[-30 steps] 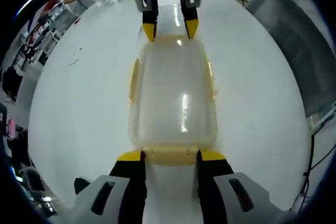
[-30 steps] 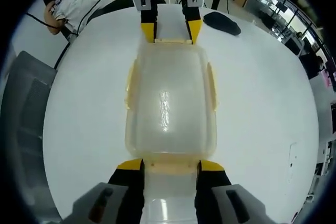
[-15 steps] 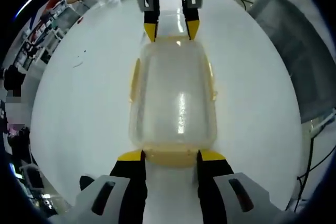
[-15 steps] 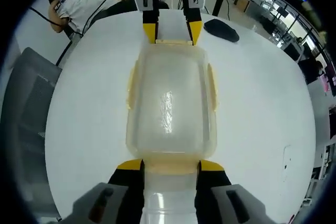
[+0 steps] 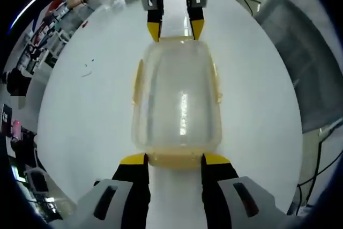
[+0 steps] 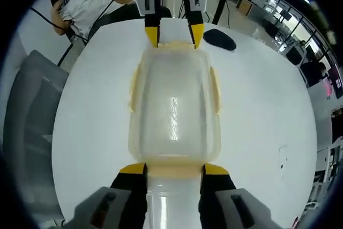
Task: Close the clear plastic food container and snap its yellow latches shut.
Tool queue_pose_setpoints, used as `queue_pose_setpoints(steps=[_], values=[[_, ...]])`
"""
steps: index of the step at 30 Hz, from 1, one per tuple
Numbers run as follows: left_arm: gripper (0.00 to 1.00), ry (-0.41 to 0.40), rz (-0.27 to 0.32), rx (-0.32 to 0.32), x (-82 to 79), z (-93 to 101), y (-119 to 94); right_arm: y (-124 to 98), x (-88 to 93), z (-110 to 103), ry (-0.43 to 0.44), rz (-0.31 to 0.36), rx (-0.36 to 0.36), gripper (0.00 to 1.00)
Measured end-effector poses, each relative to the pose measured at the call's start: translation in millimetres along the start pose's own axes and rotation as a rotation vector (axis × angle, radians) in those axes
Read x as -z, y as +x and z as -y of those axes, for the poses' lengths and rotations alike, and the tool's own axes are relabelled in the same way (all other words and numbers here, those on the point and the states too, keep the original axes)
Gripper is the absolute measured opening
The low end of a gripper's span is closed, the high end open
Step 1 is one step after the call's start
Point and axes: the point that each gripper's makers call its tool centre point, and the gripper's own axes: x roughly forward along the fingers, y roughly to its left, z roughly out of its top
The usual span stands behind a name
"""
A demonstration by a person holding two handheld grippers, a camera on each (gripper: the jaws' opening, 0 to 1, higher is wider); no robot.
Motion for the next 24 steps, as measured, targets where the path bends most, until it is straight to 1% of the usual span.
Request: queue_pose_setpoints(steps=[3, 11, 18, 24], values=[[0.35, 0.002, 0.004, -0.007, -7.9, -0.4, -4.6, -6.2, 3.0, -0.4, -0.002, 0.003, -0.001, 0.35], [0.34, -0.008, 0.007, -0.009, -22.4, 1.0, -6.8, -18.8, 12.3, -1.3, -0.012, 0.001, -0.005, 0.35], [0.34, -0.011, 0.005, -0.014, -36.6, -0.8, -4.9, -26.3, 24.0, 0.8, -0.02, -0.009, 0.003, 0.35], [0.34, -0.014, 0.019, -0.019, -50.1, -2.9, -4.5, -36.9, 34.4, 2.8, -0.018, -0.004, 0.012, 0.35]])
